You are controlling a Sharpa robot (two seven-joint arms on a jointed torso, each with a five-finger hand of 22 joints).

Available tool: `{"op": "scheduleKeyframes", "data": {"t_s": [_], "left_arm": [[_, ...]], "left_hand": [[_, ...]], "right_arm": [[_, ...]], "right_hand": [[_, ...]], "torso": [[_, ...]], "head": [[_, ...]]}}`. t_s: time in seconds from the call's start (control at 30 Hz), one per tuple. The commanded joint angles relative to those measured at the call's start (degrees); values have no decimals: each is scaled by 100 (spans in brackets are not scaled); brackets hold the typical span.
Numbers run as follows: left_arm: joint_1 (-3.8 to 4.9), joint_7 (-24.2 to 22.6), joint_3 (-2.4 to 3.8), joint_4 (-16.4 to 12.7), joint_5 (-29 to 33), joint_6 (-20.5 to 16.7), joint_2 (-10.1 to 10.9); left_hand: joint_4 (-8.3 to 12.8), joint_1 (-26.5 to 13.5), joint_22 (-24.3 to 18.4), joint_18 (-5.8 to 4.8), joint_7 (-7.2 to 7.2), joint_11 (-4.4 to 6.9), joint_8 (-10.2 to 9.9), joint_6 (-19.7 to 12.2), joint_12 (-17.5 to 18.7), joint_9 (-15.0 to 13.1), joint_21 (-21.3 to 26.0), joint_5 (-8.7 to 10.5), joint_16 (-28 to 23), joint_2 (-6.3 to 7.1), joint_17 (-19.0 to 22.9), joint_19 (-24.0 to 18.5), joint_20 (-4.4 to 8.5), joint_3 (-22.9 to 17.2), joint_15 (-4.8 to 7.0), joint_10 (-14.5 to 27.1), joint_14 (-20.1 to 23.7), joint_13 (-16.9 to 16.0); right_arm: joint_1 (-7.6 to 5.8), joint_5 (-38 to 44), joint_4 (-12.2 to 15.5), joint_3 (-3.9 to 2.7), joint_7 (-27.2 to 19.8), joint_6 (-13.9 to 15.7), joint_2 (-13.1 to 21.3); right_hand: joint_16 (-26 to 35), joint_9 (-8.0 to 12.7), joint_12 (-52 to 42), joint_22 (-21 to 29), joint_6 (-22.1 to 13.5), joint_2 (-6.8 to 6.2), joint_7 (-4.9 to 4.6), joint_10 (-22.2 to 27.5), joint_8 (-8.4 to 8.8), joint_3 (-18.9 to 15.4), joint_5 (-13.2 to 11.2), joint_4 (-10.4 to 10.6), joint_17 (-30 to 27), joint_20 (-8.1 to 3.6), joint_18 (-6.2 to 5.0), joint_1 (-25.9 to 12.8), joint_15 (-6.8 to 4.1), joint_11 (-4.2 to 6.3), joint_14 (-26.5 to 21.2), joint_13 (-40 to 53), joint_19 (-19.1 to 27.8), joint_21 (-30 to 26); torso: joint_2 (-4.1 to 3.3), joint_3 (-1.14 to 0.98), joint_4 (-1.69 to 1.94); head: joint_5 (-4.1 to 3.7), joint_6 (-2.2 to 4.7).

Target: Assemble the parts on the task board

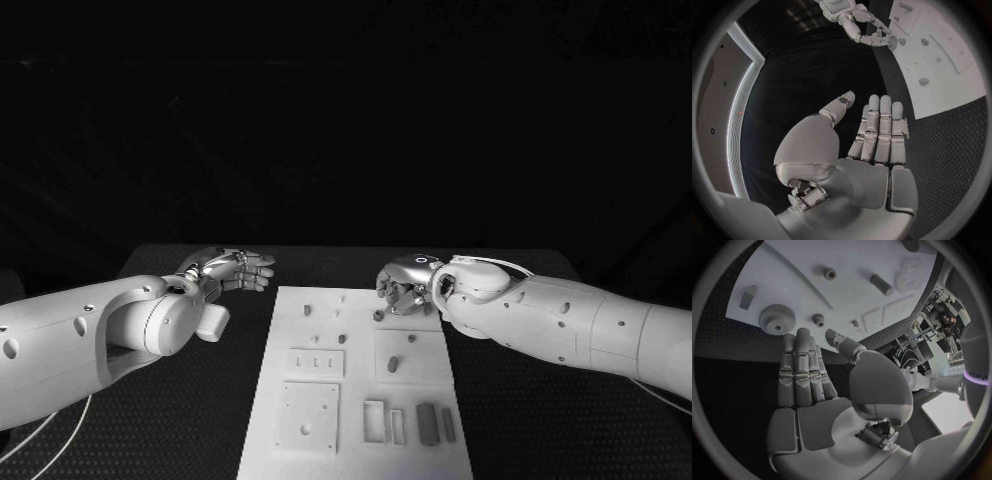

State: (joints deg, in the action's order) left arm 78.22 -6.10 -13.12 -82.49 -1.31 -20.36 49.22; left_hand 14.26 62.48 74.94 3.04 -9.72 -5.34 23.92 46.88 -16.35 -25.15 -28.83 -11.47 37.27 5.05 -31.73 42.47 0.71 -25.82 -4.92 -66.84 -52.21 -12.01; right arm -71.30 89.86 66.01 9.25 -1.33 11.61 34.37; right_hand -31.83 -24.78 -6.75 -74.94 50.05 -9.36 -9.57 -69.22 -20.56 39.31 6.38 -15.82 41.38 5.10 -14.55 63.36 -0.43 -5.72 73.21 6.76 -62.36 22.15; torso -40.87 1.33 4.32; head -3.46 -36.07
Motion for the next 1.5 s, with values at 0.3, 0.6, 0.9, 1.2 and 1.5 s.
{"op": "scheduleKeyframes", "data": {"t_s": [0.3, 0.6, 0.9, 1.2, 1.5], "left_arm": [[9, -76, 7, -32, -11, 79, 9], [9, -73, 9, -55, -11, 85, 16], [9, -72, 12, -60, -11, 93, 8], [9, -69, 12, -64, -11, 99, 12], [10, -67, 16, -80, -11, 101, 19]], "left_hand": [[11, -72, 108, -30, -18, -3, -29, -27, 39, -5, -29, 32, 28, -14, 12, -54, 10, -34, -6, 54, 34, -10], [12, -84, 108, -29, -22, -10, -38, -35, 52, -7, -35, 36, 32, -10, 16, -59, 7, -39, -9, 68, 39, -12], [9, -97, 107, -28, -25, -13, -45, -40, 58, -8, -39, 39, 35, -8, 19, -62, 5, -41, -10, 73, 42, -14], [5, -105, 107, -27, -26, -14, -49, -43, 62, -9, -42, 40, 37, -9, 20, -64, 4, -43, -11, 75, 43, -16], [4, -112, 107, -26, -27, -15, -52, -44, 65, -10, -45, 40, 39, -8, 22, -66, 3, -45, -11, 76, 44, -18]], "right_arm": [[58, 306, -47, -4, 69, 47, -50], [82, 365, -81, -4, 127, 57, -106], [118, 420, -161, -4, 152, 0, -155], [140, 451, -234, -4, 146, 16, -193], [143, 445, -218, -5, 128, 32, -224]], "right_hand": [[-31, 8, 58, -128, 25, -100, 4, -46, 46, -53, -18, 4, 30, 8, -45, -25, -10, -3, 34, -7, -36, 50], [-46, 22, 106, -127, -14, -180, -19, -51, 91, -100, -84, 43, 78, 2, -45, -94, -8, -7, 30, -13, -35, 94], [-49, 25, 128, -125, -22, -198, -24, -52, 104, -121, -106, 67, 98, 0, -45, -126, -7, -9, 25, -15, -30, 112], [-49, 23, 142, -124, -5, -185, -18, -52, 100, -123, -126, 84, 109, -2, -45, -135, -6, -10, 20, -17, -24, 122], [-53, 21, 150, -123, 8, -171, -14, -63, 99, -122, -130, 112, 123, -4, -45, -150, -7, -8, 24, -15, -25, 135]], "torso": [[-33, -8, 3], [-66, -5, 18], [-124, 5, 20], [-194, 13, 25], [-254, 16, 32]], "head": [[5, -25], [-4, -33], [-17, -45], [-32, -20], [-38, 2]]}}
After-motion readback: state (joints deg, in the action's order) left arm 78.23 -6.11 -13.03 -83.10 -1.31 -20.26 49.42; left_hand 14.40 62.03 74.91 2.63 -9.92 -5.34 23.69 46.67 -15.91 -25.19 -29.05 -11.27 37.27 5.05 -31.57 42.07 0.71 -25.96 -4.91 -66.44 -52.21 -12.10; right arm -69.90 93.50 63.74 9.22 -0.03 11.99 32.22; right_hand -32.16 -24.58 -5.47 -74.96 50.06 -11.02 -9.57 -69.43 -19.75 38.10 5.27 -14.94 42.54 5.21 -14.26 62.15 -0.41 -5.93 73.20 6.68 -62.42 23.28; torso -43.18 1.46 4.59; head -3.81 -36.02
